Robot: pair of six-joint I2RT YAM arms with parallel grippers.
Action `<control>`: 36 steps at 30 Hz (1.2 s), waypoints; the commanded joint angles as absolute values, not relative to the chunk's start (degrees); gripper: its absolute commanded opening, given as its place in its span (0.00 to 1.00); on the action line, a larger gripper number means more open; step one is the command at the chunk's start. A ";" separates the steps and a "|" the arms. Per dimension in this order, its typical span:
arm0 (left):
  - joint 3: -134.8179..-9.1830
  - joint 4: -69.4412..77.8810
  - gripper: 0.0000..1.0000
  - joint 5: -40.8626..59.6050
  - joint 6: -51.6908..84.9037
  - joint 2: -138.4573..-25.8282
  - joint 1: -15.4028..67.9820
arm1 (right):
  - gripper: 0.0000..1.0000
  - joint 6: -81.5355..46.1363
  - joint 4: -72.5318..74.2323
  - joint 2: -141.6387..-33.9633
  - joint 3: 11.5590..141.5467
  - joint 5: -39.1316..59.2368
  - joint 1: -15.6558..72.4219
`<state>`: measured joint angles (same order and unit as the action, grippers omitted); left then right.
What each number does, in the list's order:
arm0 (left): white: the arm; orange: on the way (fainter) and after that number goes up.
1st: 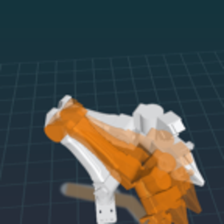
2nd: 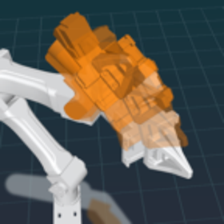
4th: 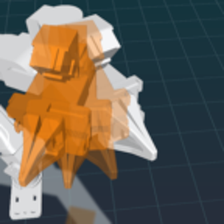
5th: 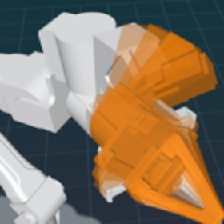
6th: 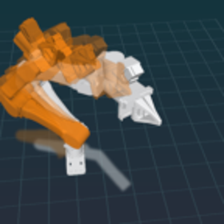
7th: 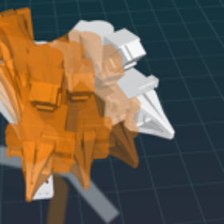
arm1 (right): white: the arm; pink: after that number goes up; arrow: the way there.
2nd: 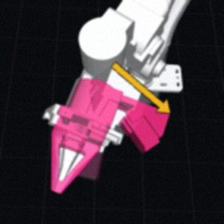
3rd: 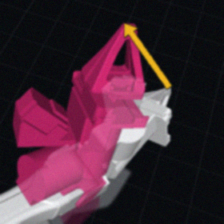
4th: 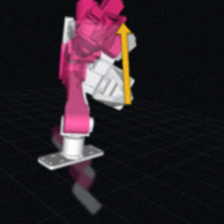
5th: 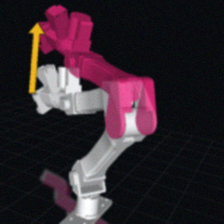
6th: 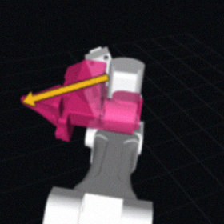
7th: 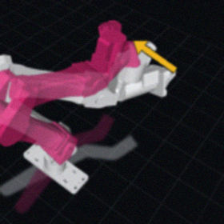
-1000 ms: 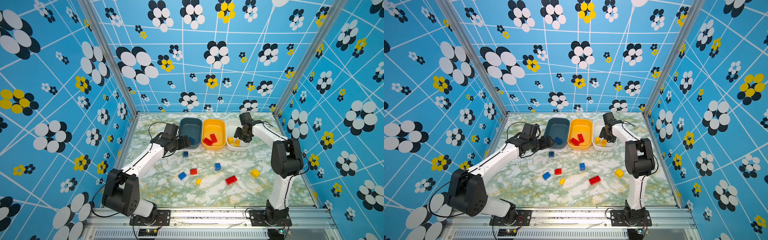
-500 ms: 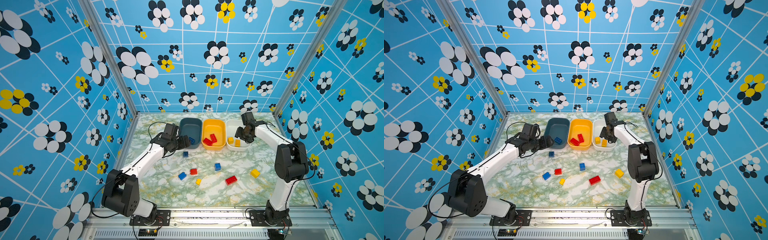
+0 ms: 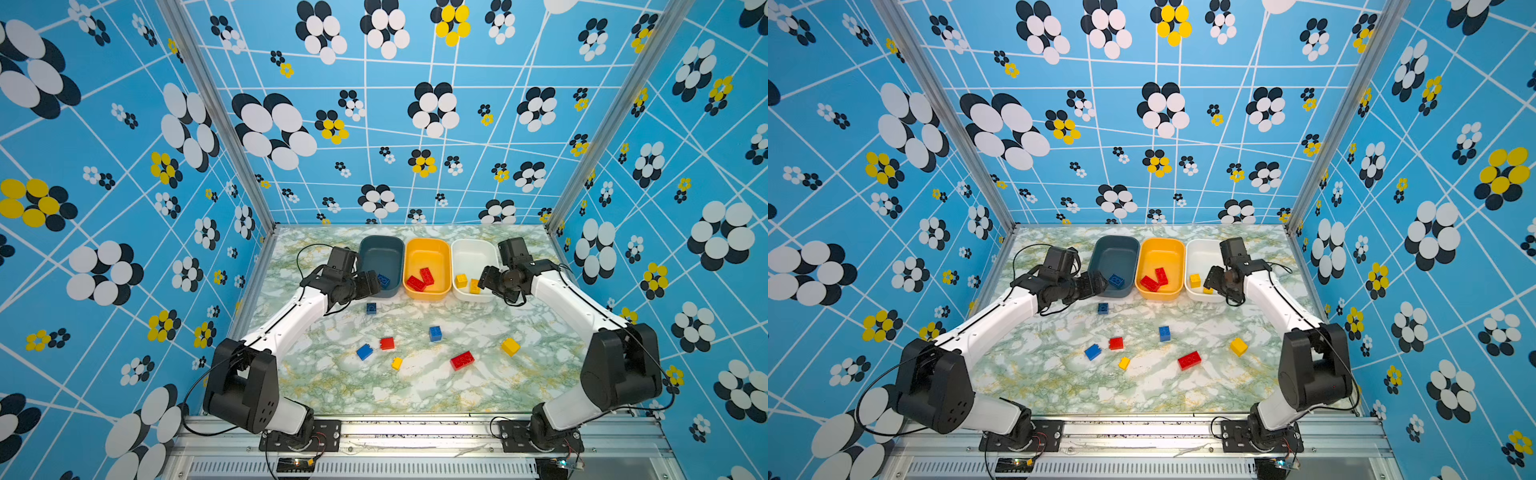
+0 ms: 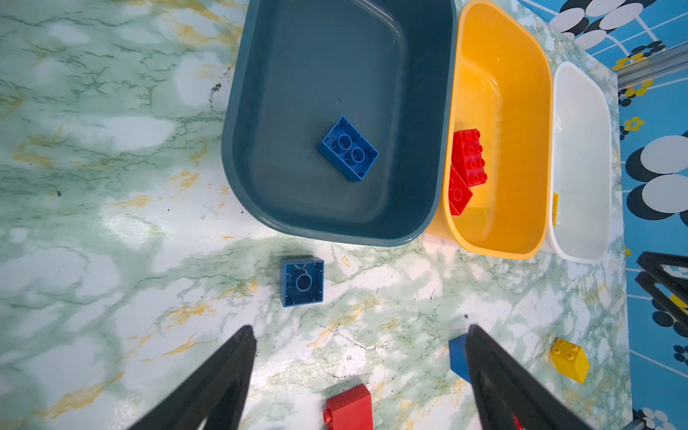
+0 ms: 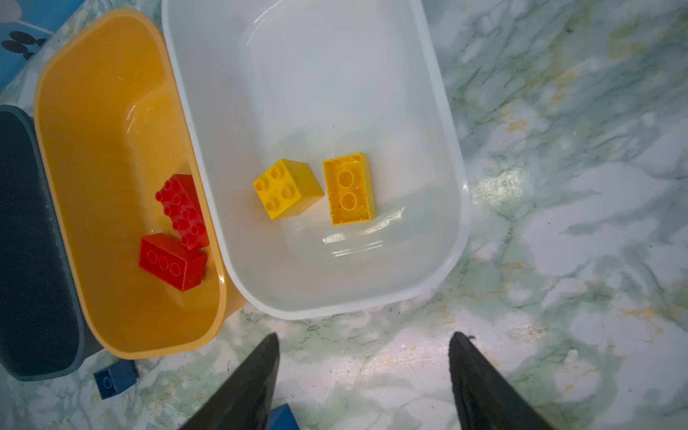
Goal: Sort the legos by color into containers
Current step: 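Move the right gripper back over another yellow brick on the table, then lower the right gripper around the yellow brick and close it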
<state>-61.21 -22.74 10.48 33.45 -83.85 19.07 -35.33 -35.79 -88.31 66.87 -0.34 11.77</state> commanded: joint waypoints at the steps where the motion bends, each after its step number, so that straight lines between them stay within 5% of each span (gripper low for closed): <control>1: -60.98 -24.27 0.89 9.49 33.54 -82.86 18.64 | 0.75 -38.16 -38.83 -83.82 61.98 0.62 11.69; 11: -60.79 -23.81 0.89 10.15 33.40 -83.47 18.82 | 0.87 -44.36 -41.58 -73.45 47.79 2.73 9.94; 36: -61.23 -24.52 0.90 9.78 33.37 -83.87 18.95 | 0.84 -48.29 -39.59 -73.54 38.87 1.58 4.31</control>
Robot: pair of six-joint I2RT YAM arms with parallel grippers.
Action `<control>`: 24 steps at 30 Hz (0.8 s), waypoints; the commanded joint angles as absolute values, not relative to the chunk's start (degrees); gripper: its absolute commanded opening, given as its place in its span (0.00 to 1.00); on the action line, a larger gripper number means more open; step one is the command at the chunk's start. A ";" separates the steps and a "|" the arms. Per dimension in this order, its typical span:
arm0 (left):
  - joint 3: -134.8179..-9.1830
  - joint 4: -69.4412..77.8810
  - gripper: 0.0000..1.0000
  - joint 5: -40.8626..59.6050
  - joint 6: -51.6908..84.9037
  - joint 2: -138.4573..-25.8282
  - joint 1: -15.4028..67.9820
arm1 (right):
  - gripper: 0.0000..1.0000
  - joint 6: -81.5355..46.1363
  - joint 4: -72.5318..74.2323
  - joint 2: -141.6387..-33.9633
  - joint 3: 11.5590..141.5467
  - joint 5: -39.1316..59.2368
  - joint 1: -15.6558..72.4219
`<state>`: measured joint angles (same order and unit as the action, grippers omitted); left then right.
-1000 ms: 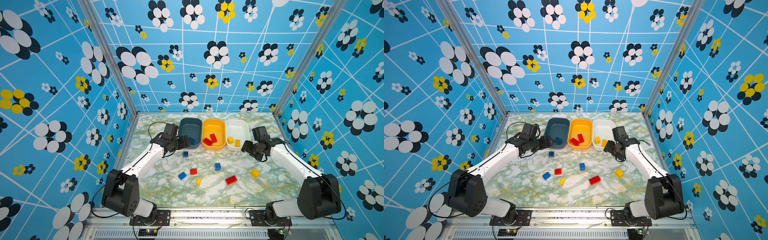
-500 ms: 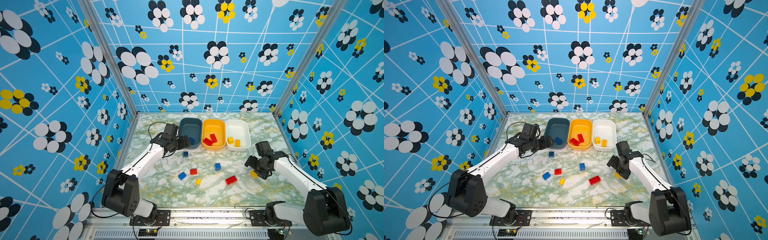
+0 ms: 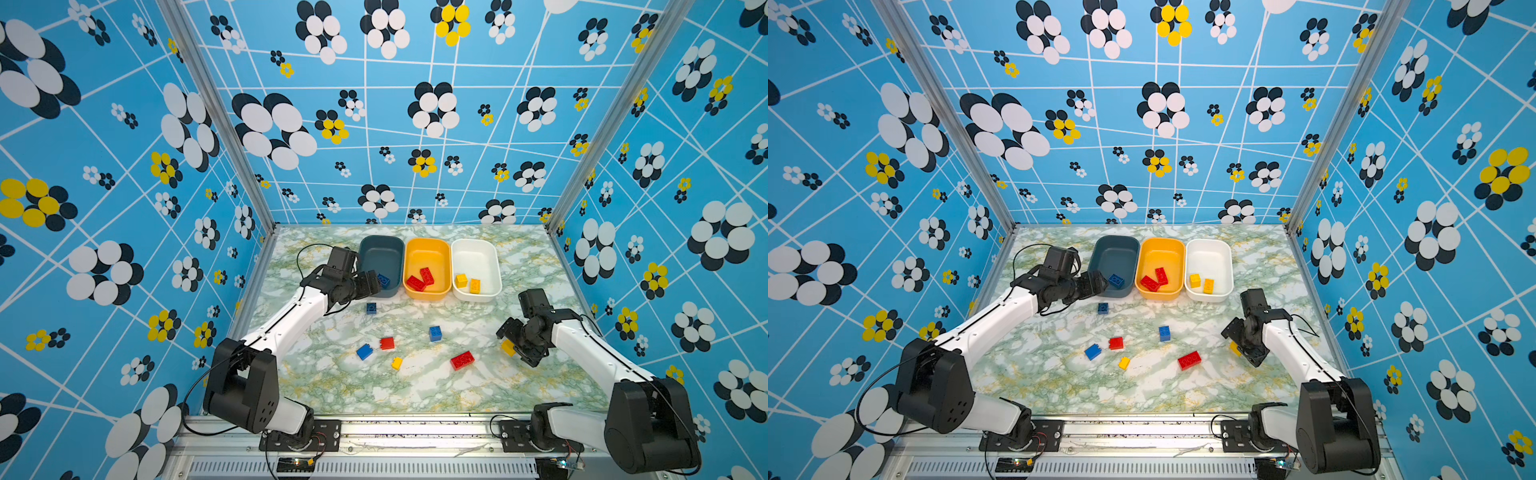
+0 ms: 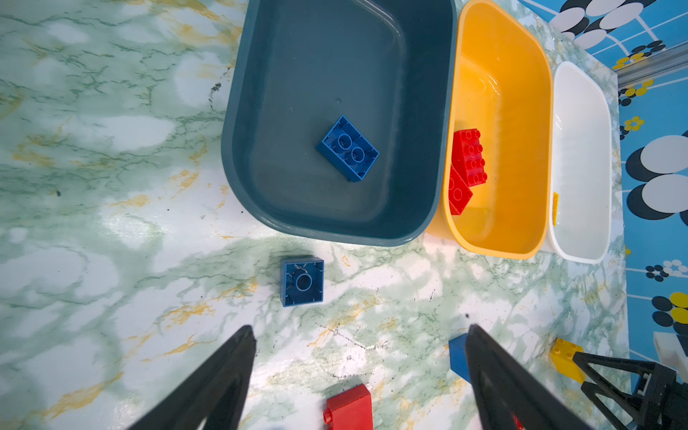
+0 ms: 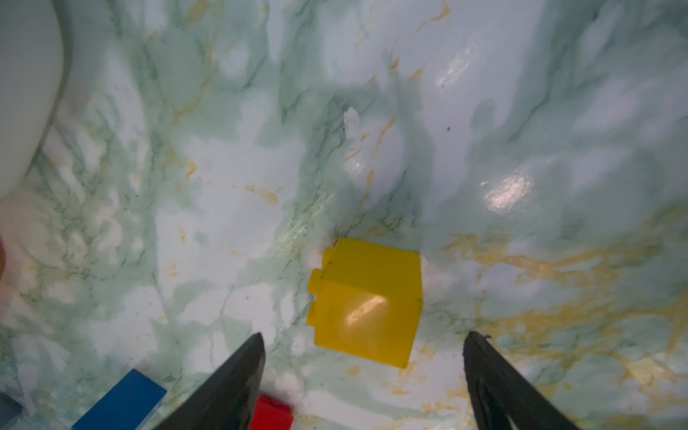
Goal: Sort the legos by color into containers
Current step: 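Lower the right gripper around the yellow brick and close it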
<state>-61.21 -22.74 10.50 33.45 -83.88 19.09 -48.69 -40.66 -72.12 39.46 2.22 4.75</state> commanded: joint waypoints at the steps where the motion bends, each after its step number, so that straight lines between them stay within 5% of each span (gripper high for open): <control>1: -61.19 -24.45 0.90 9.80 33.46 -83.85 18.97 | 0.84 -48.16 -39.34 -74.02 38.82 1.52 4.13; 19: -60.64 -24.25 0.90 9.49 33.63 -83.45 18.93 | 0.67 -47.37 -37.06 -77.76 39.03 0.75 3.47; 24: -60.29 -24.26 0.90 9.35 33.69 -83.15 18.90 | 0.55 -47.03 -36.83 -77.70 39.02 0.46 3.49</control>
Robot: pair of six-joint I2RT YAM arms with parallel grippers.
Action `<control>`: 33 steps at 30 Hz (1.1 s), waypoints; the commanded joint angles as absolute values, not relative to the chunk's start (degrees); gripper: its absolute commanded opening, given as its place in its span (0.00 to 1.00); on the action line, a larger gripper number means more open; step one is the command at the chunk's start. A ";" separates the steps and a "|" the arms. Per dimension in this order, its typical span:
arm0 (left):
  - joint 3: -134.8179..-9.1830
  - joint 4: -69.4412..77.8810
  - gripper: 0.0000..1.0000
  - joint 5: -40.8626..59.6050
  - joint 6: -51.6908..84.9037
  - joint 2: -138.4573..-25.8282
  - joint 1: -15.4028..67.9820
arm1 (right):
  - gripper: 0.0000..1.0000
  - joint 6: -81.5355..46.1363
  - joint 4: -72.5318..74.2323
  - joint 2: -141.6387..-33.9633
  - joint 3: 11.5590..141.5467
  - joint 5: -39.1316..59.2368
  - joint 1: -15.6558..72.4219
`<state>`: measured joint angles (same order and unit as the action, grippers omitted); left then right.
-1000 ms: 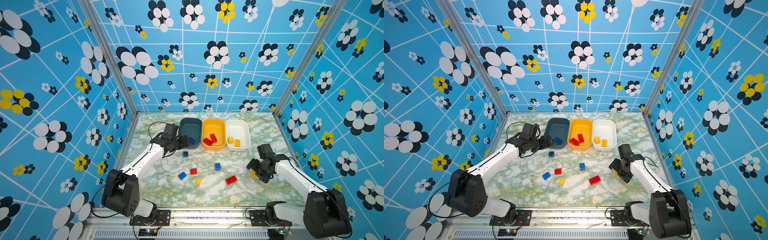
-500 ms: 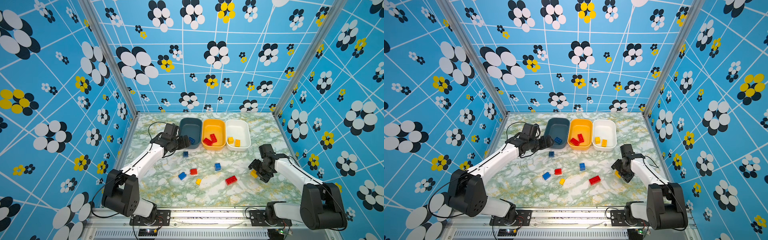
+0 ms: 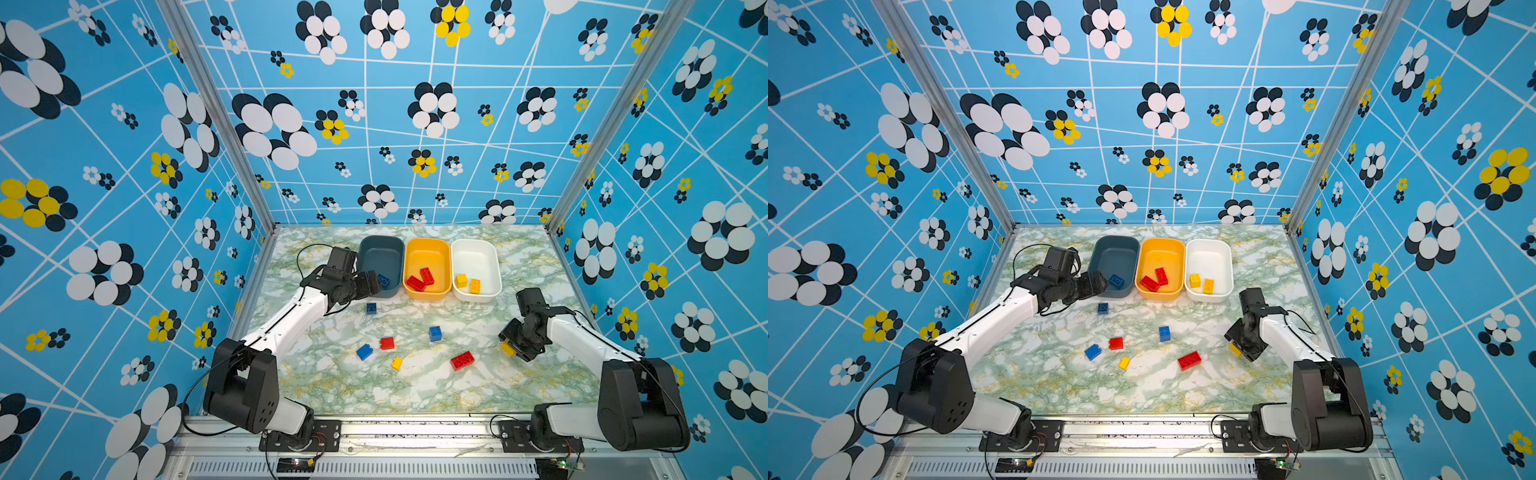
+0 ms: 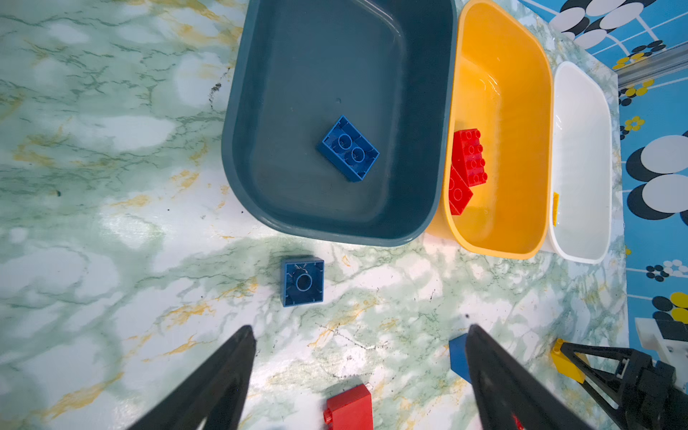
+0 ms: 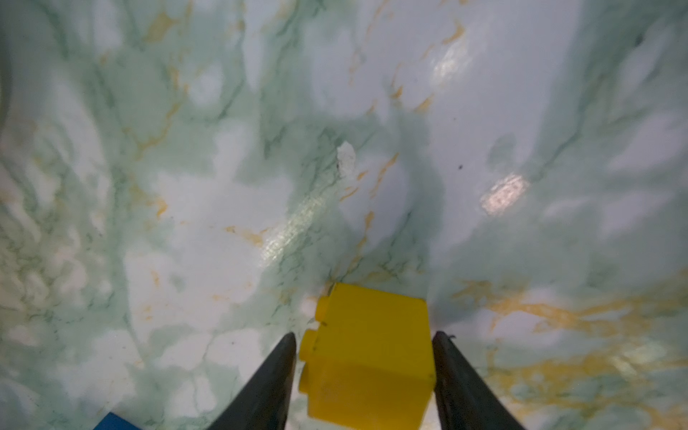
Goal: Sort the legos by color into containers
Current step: 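Lower the right gripper around the yellow brick and close it, then carry the yellow brick with the right gripper over the white bin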
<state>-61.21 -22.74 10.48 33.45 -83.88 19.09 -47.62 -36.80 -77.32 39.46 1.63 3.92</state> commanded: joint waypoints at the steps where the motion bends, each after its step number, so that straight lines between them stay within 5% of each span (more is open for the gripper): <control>1: -60.15 -24.26 0.90 9.33 33.72 -83.06 18.93 | 0.53 -46.94 -36.83 -77.61 38.98 0.35 3.51; 12: -59.77 -24.26 0.90 9.14 33.76 -82.49 18.89 | 0.38 -46.33 -37.86 -76.06 39.43 0.68 3.46; 25: -58.71 -23.80 0.90 9.10 34.06 -81.80 18.82 | 0.36 -43.20 -43.56 -73.91 50.98 2.88 4.00; 33: -57.92 -24.21 0.90 8.84 34.12 -80.80 18.85 | 0.37 -40.69 -42.49 -82.45 66.22 3.50 5.16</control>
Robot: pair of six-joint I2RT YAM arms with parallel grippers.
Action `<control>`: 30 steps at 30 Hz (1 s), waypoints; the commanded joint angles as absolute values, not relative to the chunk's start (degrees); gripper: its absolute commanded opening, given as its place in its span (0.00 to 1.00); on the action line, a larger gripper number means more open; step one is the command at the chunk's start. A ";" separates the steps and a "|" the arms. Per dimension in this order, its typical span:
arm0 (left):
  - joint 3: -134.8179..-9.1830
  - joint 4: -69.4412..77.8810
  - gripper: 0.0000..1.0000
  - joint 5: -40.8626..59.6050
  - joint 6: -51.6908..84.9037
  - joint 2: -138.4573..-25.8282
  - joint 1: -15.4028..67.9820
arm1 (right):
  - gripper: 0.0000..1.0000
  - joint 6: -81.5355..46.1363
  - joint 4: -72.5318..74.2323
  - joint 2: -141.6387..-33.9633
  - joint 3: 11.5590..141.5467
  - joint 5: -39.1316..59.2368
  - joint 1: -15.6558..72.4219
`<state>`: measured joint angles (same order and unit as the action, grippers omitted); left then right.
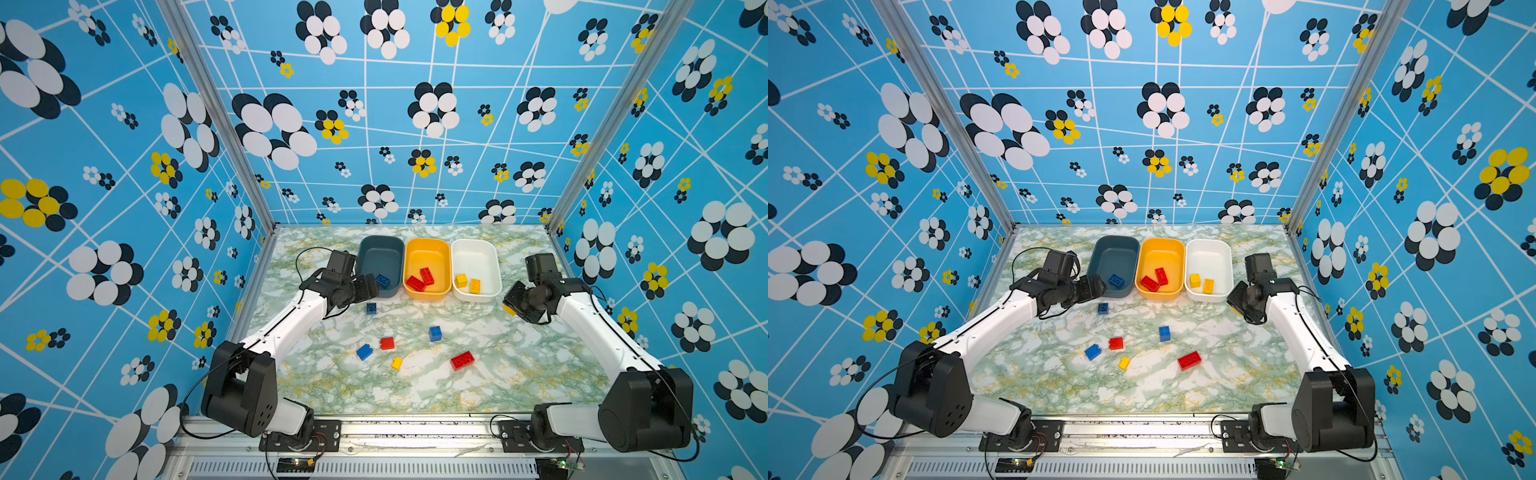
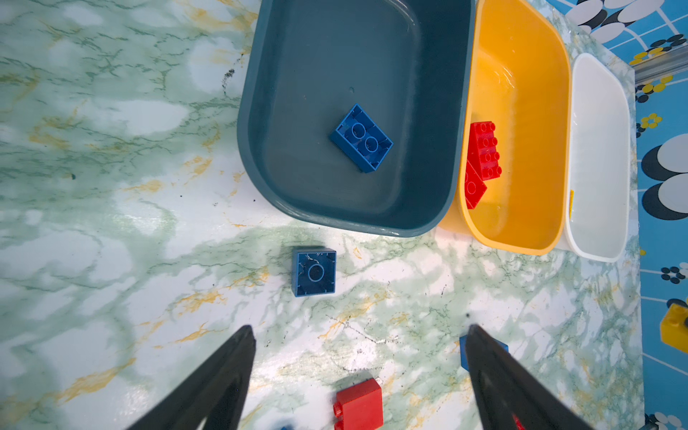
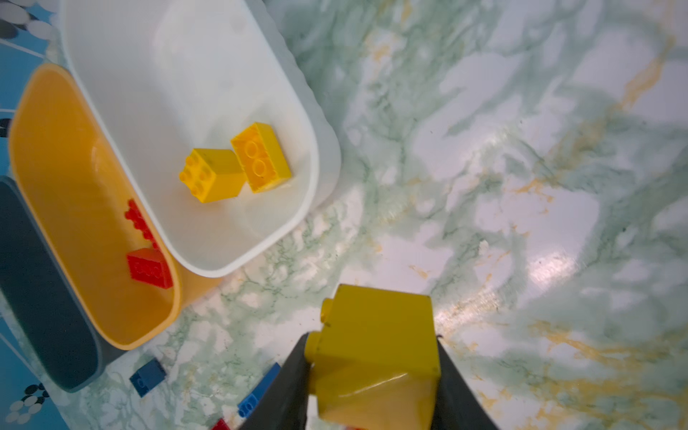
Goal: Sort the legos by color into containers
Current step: 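Carry the yellow brick with the right gripper over the white bin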
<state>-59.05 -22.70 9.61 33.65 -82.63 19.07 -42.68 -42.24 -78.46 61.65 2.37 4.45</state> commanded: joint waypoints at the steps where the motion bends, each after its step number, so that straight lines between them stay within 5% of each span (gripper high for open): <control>1: -57.83 -24.34 0.90 8.71 34.17 -80.48 18.89 | 0.37 -40.22 -42.20 -84.04 68.22 3.68 5.40; 19: -53.46 -24.87 0.90 6.04 36.55 -77.17 19.60 | 0.37 -32.88 -42.66 -118.37 104.67 5.01 8.78; 30: -50.46 -24.70 0.90 4.63 37.85 -74.55 20.13 | 0.44 -31.61 -44.63 -124.28 107.79 5.27 9.14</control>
